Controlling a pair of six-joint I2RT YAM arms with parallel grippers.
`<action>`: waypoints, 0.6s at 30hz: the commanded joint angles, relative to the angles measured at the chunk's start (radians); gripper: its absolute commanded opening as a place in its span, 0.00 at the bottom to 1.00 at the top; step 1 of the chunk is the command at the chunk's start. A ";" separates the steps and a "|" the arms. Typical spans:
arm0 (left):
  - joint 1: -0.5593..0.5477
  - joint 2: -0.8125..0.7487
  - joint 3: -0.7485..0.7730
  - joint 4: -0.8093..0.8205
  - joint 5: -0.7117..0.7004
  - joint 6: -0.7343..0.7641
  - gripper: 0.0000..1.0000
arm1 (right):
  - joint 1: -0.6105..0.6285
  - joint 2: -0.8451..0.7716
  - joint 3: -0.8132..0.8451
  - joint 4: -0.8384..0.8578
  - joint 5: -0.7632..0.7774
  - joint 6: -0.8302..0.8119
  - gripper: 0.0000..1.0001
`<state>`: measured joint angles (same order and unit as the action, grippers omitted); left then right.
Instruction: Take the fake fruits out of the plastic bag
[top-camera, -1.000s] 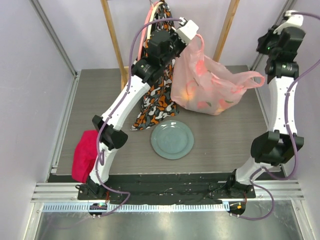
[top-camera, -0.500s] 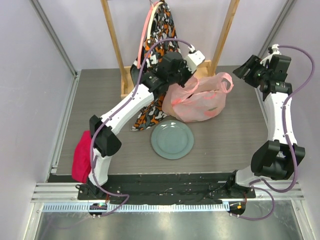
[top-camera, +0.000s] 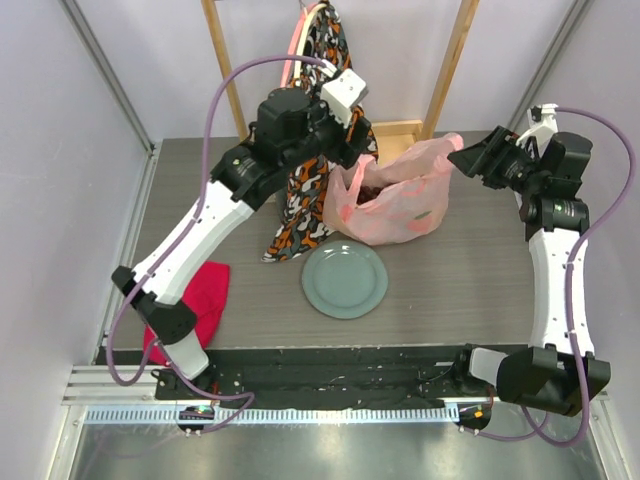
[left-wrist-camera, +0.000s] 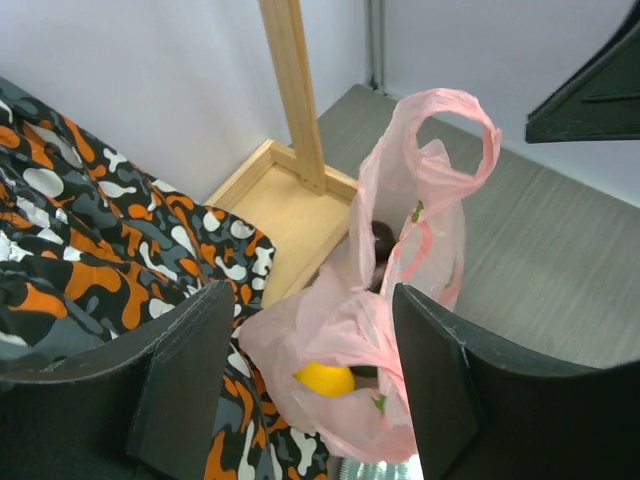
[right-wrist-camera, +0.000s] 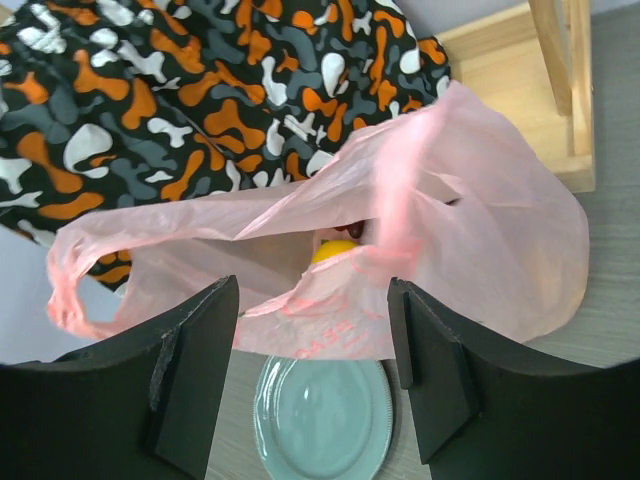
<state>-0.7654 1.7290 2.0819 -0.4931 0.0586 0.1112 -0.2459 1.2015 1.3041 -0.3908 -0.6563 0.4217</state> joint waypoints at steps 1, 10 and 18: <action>-0.005 -0.092 -0.075 -0.033 0.089 -0.057 0.70 | 0.013 -0.037 0.024 0.012 -0.033 -0.027 0.70; -0.023 -0.103 -0.206 -0.013 0.076 -0.269 0.74 | 0.056 -0.007 0.004 -0.054 0.132 -0.086 0.68; -0.025 -0.051 -0.183 -0.005 0.047 -0.352 0.75 | 0.057 -0.023 0.139 -0.132 0.246 -0.161 0.65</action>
<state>-0.7879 1.6779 1.8740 -0.5289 0.1246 -0.1768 -0.1917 1.2049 1.3376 -0.5064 -0.5175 0.3225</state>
